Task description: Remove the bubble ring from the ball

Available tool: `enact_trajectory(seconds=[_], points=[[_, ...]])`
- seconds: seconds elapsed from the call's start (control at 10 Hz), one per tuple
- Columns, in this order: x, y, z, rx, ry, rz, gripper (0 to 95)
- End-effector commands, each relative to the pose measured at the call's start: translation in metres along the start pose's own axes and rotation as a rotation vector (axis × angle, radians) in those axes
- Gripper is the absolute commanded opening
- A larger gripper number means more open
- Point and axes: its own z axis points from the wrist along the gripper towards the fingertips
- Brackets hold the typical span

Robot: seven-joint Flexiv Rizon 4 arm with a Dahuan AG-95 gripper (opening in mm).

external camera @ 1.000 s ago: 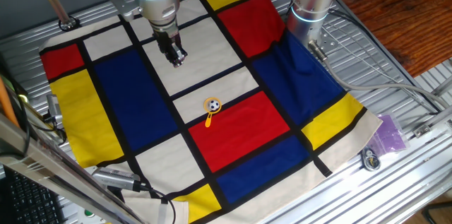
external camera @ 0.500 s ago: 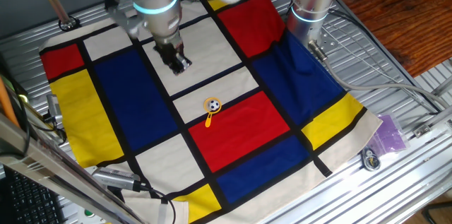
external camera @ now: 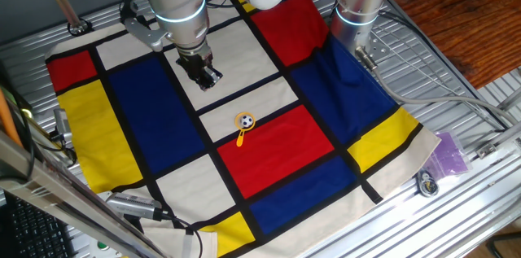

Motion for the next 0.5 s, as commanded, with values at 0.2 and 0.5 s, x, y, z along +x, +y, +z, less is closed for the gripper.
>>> enact_trajectory(seconds=[0.2, 0.5], points=[[-0.0008, -0.0002, 0.0001, -0.014, 0.006, -0.112, 0.0], [-0.0008, -0.0002, 0.0001, -0.021, 0.006, -0.185, 0.0]])
